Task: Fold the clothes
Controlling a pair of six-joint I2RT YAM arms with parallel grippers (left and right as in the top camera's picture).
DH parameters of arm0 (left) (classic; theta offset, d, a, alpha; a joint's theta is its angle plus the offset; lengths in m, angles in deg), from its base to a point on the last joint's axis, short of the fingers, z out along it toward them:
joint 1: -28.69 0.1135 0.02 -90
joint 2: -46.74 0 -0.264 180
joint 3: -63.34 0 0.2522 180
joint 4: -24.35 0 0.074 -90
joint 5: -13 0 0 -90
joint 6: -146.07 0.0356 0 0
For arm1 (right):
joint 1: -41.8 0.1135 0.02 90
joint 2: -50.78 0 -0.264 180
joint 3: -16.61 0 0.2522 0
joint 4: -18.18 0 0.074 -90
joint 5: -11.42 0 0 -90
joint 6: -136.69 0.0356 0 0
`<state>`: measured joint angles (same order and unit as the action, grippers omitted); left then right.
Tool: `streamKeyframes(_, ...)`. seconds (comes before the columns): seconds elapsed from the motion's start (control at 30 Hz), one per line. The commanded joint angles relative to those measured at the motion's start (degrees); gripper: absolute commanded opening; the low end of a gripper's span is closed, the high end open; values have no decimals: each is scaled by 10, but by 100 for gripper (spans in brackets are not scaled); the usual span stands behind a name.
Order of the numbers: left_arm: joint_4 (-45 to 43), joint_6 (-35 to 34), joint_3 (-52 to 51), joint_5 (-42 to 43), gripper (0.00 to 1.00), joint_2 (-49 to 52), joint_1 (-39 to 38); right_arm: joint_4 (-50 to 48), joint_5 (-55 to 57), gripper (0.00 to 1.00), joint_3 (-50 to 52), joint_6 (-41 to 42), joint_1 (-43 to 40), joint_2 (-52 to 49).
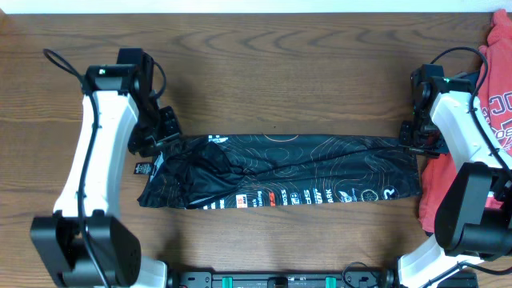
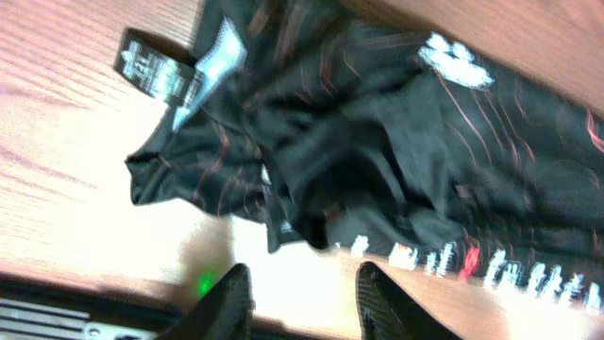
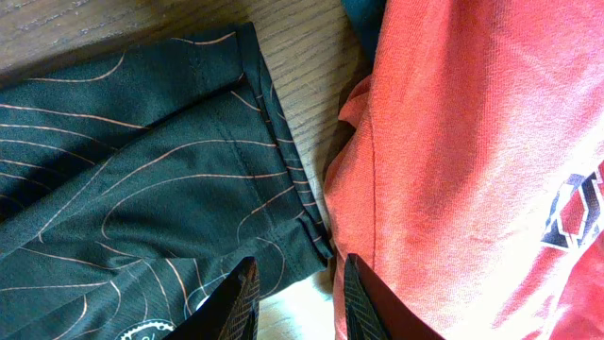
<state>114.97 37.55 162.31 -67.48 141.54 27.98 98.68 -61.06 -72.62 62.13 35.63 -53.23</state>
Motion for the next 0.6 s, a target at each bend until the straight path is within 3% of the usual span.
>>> streamKeyframes(0.0, 2, 11, -17, 20, 44, 10, -20, 0, 0, 29, 3, -3, 1, -5)
streamKeyframes(0.47, -212, -33, -209, 23, 44, 30, -45, 3, 0, 29, 3, -3, 1, -5)
streamKeyframes(0.57, -216, -32, -218, 44, 29, 33, -45, 3, 0, 30, 3, -3, 1, -5)
